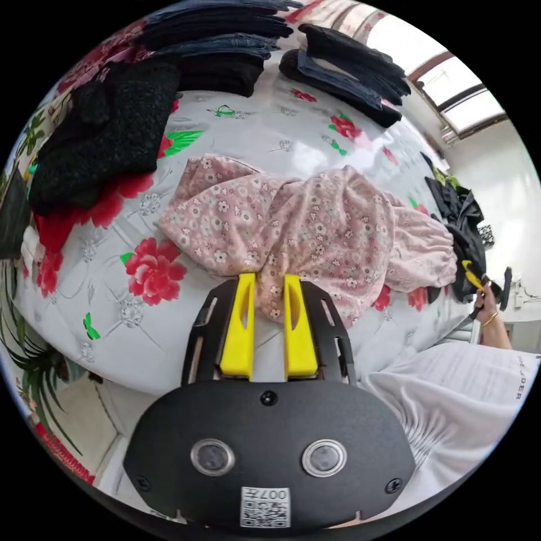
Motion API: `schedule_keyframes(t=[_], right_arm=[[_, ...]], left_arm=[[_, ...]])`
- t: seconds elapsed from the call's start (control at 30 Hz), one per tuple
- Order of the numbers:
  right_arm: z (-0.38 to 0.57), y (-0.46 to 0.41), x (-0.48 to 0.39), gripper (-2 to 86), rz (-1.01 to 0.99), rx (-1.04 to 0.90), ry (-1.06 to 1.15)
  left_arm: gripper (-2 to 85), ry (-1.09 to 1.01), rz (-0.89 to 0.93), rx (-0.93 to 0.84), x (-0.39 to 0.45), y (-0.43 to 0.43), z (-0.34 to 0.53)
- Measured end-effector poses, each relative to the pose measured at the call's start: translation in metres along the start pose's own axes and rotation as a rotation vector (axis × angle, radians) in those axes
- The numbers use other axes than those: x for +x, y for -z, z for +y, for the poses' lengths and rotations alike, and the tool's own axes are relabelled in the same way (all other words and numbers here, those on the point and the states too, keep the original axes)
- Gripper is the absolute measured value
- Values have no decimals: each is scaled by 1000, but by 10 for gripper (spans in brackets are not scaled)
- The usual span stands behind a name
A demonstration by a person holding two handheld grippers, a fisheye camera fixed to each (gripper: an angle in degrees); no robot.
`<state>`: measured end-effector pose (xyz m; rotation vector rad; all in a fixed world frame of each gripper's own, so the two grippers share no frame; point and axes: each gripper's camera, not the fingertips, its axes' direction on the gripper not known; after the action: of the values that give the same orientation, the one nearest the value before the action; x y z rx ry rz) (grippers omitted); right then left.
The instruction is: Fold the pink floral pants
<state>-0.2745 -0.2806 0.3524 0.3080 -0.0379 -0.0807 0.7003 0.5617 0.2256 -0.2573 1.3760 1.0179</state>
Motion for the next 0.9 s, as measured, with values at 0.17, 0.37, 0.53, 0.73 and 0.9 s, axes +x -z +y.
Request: schedule_keyframes(t=[0.17, 0.37, 0.53, 0.73, 0.9], right_arm=[[-63, -36, -57, 94, 177, -58, 228], [-130, -59, -50, 27, 66, -167, 203], [-193, 91, 34, 22, 192, 264, -6], [-156, 228, 156, 58, 284, 674, -482], [-104, 145, 122, 78, -198, 383, -86]], left_arm=[[3, -70, -28, -34, 18, 29, -10], [-4, 57, 125, 262, 0, 138, 2], [6, 74, 91, 404, 6, 196, 12], [69, 225, 72, 312, 14, 169, 14], [79, 306, 63, 324, 29, 162, 26]])
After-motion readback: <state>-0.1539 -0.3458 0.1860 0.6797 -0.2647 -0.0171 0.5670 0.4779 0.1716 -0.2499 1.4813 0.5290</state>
